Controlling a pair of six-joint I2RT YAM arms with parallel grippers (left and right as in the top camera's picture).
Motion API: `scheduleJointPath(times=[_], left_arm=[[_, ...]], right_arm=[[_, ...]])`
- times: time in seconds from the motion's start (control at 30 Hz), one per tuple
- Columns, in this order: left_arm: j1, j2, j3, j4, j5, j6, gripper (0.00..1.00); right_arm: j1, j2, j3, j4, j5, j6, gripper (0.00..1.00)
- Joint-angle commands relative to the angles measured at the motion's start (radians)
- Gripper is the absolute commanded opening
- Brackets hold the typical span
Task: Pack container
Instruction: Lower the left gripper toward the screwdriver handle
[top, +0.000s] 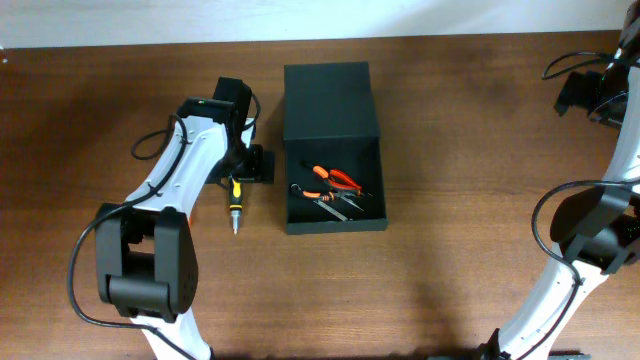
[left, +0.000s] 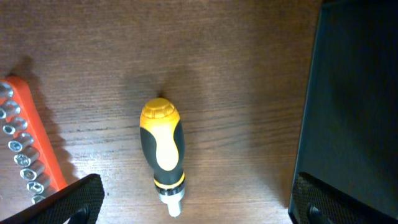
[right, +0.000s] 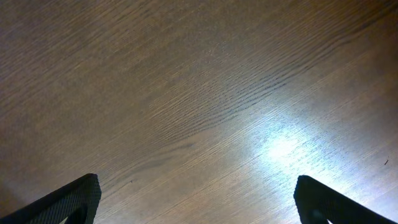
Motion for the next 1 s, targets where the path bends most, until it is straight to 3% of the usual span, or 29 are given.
scheduleJointPath(times=[0.0,0.97], left_arm=[[0.007,0.030,0.005,0.008,-0.011,-0.013,0.99],[0.086,0.105,-0.085,0.065,0.043,0.011,0.99]], right_arm=[[-0.007,-0.024,-0.003,0.000,0.016,-0.006,0.99],[-0.007,-0.024,-0.003,0.000,0.016,-0.006,0.99]])
